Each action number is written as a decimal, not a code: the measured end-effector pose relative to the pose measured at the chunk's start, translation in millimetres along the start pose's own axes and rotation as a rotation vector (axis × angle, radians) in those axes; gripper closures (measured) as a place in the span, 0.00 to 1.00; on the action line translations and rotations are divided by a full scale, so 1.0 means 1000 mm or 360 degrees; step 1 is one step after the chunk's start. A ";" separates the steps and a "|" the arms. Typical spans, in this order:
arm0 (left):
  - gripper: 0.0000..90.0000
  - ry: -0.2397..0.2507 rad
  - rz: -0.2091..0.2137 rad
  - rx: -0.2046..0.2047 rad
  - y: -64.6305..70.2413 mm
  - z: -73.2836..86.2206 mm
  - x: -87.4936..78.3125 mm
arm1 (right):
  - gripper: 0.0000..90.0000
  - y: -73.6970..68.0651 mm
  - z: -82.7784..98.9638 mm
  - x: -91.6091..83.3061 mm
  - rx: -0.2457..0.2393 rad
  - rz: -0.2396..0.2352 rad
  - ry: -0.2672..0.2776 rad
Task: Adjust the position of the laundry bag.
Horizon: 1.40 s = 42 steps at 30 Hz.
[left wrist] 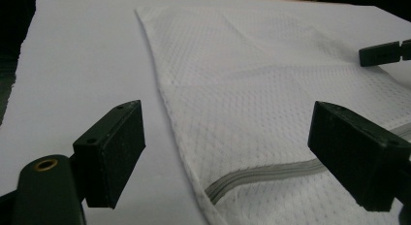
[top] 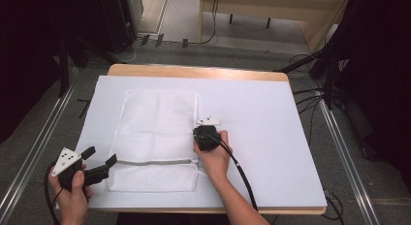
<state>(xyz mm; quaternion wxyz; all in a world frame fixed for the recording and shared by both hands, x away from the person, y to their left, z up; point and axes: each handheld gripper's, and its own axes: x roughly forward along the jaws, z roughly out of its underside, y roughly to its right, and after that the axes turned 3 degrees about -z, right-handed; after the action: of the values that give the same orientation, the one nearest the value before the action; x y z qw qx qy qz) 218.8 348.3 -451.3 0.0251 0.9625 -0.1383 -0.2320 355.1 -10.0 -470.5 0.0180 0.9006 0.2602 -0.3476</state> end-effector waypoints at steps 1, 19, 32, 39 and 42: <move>0.15 -0.0004 0.0002 0.0003 0.000 0.000 0.000 | 1.00 0.003 0.001 -0.003 -0.0004 0.0003 0.0001; 0.15 -0.0027 0.0073 0.0041 0.020 0.002 0.001 | 1.00 0.087 0.009 -0.045 -0.0002 0.0138 0.0006; 0.15 -0.0046 0.0109 0.0066 0.031 0.003 0.003 | 0.75 0.118 0.007 -0.037 0.0044 0.0305 0.0069; 0.15 -0.0055 0.0121 0.0072 0.033 0.003 0.005 | 0.60 0.123 0.032 -0.083 0.0068 0.0221 0.0277; 0.15 -0.0058 0.0129 0.0081 0.038 0.003 0.007 | 0.61 0.126 0.054 -0.105 0.0065 0.0143 0.0306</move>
<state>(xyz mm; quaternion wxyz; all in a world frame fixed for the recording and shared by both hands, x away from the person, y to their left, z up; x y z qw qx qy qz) 214.1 309.8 -452.5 0.0075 0.9521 -0.1834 -0.2447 317.2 -178.3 -463.8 -0.0099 0.9408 0.2131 -0.2635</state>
